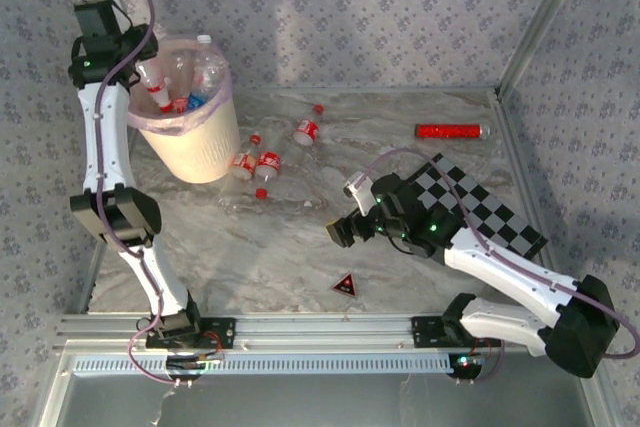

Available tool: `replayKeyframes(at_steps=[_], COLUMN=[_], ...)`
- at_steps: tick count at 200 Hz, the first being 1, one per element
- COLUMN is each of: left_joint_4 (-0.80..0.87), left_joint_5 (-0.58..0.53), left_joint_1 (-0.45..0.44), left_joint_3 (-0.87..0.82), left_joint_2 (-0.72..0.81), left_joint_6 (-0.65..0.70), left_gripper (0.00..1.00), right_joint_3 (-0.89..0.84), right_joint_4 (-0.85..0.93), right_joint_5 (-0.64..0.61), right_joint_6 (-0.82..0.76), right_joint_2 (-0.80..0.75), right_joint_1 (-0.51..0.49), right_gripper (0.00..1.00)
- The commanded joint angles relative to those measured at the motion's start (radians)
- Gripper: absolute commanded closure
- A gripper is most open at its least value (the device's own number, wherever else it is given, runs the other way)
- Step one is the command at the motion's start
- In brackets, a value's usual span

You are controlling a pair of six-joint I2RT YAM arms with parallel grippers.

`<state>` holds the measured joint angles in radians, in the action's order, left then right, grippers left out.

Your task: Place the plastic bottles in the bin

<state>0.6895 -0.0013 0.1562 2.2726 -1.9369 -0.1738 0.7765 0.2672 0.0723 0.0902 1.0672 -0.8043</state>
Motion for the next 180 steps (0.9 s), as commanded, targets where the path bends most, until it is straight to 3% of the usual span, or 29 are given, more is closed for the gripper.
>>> replayKeyframes(at_steps=[1, 22, 95, 117, 145, 180], left_joint_4=[0.099, 0.067, 0.033, 0.03, 0.061, 0.133], left_joint_5=[0.021, 0.111, 0.203, 0.216, 0.206, 0.176], left_joint_1=[-0.016, -0.016, -0.021, -0.026, -0.028, -0.029], left_joint_3=[-0.013, -0.129, -0.31, -0.31, -0.273, -0.174], left_joint_2=[-0.009, -0.004, -0.043, -0.037, -0.013, 0.025], left_joint_6=[0.075, 0.076, 0.002, 0.005, 0.023, 0.052], left_gripper=[1.0, 1.0, 0.97, 0.82, 0.46, 0.3], right_joint_3=[-0.022, -0.023, -0.007, 0.007, 0.051, 0.152], right_joint_4=[0.026, 0.023, 0.011, 0.011, 0.006, 0.009], right_joint_5=[-0.024, -0.018, -0.01, -0.009, -0.011, -0.016], right_joint_6=[0.014, 0.018, 0.033, 0.046, 0.134, 0.34], right_joint_2=[-0.023, -0.02, -0.001, 0.016, 0.07, 0.202], right_joint_1=[0.013, 0.024, 0.048, 0.057, 0.104, 0.194], right_gripper=[0.0, 0.0, 0.0, 0.0, 0.0, 0.04])
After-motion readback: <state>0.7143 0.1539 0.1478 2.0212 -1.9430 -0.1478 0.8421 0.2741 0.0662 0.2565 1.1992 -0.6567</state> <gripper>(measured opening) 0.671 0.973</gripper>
